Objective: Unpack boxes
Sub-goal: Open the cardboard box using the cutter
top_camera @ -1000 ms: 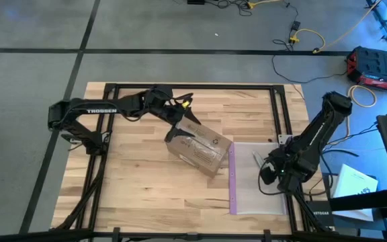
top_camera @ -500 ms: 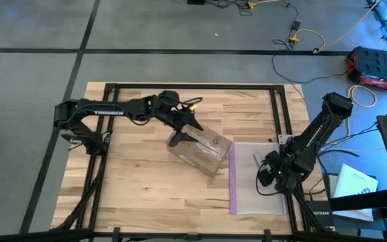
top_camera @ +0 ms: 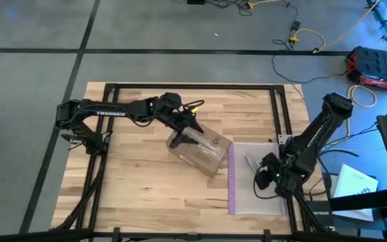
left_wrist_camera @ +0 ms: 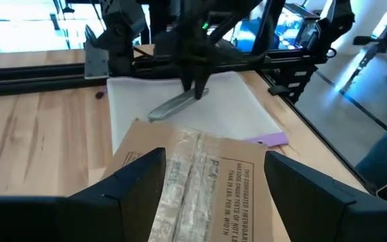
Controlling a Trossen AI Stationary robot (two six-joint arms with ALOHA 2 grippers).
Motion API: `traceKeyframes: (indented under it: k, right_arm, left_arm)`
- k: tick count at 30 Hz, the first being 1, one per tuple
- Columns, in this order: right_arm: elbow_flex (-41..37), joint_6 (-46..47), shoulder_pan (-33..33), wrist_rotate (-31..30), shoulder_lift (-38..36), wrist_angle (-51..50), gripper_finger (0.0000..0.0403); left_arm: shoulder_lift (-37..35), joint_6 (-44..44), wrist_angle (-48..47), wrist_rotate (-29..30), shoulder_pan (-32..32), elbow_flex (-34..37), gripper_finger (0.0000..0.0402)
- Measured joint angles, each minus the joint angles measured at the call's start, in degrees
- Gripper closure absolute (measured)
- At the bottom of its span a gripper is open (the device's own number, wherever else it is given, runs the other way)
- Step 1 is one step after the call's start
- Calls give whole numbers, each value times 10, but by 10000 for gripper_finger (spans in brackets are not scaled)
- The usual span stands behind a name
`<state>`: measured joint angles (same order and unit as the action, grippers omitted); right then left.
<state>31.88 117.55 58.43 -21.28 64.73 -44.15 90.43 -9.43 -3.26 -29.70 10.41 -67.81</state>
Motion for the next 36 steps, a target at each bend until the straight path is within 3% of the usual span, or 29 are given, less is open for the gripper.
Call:
traceKeyframes:
  k: [3,7,12,14,18,22,29,36]
  right_arm:
    - [66,-26,0,-1,0,-84,323]
    - [195,-81,-11,-3,11,-252,323]
    - [364,-238,-54,-34,85,-472,323]
    - [395,-385,-85,-73,106,-440,323]
    - [433,-518,-168,-111,160,-459,323]
    - [461,-600,-228,-149,202,-451,323]
    - [500,-705,-291,-258,232,-409,323]
    - [502,-870,-350,-257,233,-303,323]
  left_arm:
    - [0,43,16,-18,13,0,160]
    - [2,167,14,-18,50,0,160]
    - [2,265,66,-27,79,0,160]
    - [2,304,110,-50,87,0,160]
    - [2,359,163,-78,102,0,160]
    - [4,359,147,-89,103,0,160]
    - [3,275,130,-106,90,0,160]
    - [2,277,133,-99,88,0,160]
